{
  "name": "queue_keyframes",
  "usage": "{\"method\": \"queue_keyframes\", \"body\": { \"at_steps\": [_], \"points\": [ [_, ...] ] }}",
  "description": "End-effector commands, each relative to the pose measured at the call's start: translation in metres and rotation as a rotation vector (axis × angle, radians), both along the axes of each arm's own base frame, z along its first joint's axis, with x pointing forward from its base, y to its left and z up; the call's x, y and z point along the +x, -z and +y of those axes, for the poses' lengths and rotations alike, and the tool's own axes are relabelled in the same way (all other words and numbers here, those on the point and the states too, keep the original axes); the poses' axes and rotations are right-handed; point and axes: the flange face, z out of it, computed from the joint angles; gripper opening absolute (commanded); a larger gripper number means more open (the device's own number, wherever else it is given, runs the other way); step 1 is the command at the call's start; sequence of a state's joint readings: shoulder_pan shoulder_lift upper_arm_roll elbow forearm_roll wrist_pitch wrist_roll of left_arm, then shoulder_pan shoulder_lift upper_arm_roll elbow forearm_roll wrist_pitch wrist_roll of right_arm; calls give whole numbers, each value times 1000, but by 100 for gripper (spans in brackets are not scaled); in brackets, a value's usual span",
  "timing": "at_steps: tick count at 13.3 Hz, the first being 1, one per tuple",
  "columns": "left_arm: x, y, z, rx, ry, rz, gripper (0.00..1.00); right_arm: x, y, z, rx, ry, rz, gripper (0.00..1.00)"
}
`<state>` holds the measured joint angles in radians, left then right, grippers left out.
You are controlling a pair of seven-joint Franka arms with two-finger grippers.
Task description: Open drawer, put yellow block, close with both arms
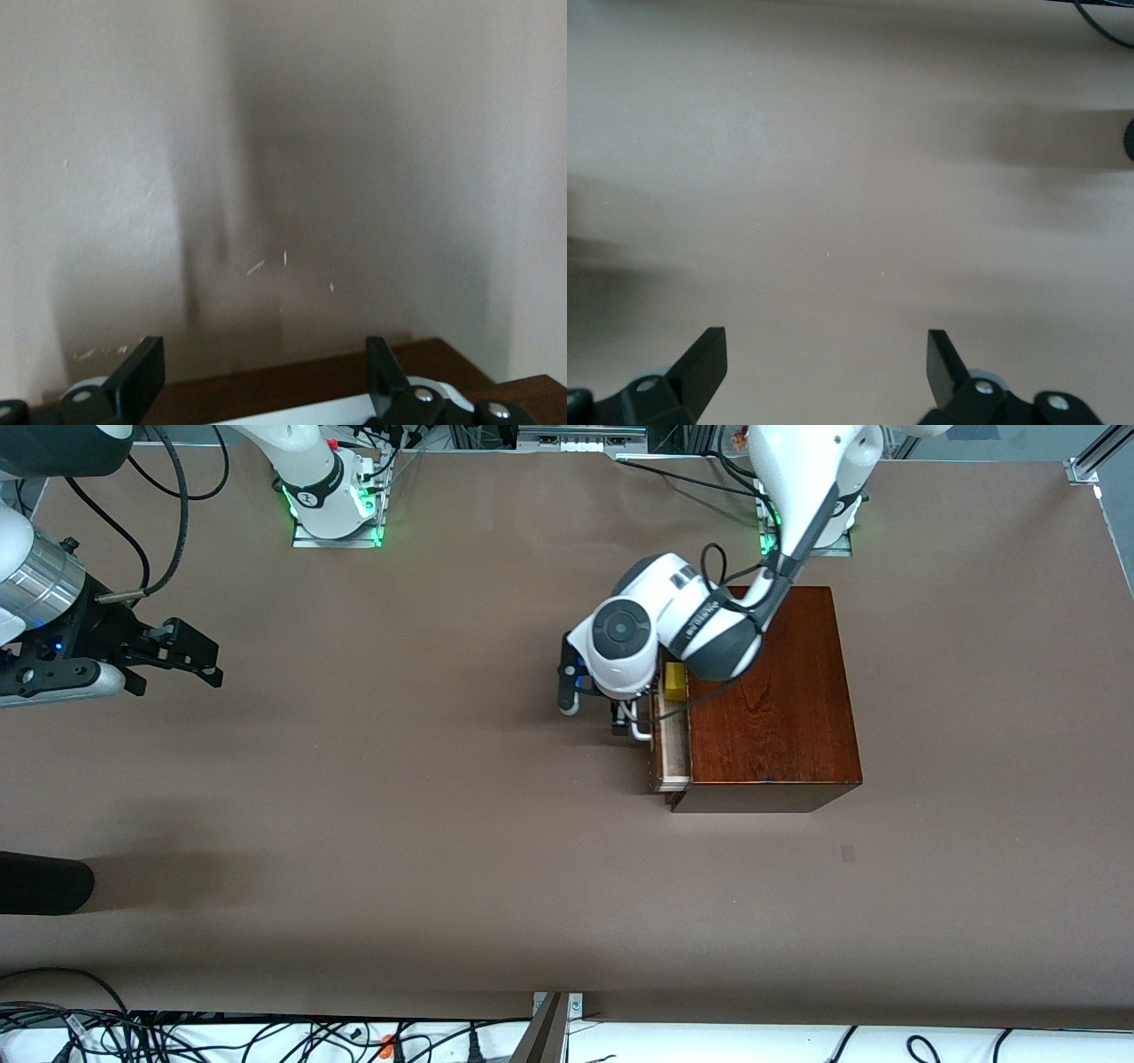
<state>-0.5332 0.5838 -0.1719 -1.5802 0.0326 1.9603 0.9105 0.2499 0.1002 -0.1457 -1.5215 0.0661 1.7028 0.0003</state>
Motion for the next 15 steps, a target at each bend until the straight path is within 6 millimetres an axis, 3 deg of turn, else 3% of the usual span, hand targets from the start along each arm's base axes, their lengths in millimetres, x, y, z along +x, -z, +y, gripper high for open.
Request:
{"method": "queue_keyframes", "body": {
  "at_steps": [1, 4, 7, 8, 12, 15],
  "points": [
    [9, -18, 30, 29, 22, -14, 100, -5, -12, -4, -8, 0, -9, 100],
    [19, -20, 49, 45, -9, 5, 100, -4, -13, -14, -6, 19, -3, 100],
    [17, -22, 45, 36, -11, 7, 100, -6, -15, -15, -10, 15, 9, 100],
    [17, -33, 42, 23, -26, -5, 100, -6, -15, -13, -10, 10, 11, 100],
    [-3, -128, 35, -17, -328, 29, 100, -7, -15, -12, -21, 6, 10, 100],
    [-5, -202, 60, 92, -597, 31, 100, -10, -12, -10, -19, 3, 42, 100]
  ]
}}
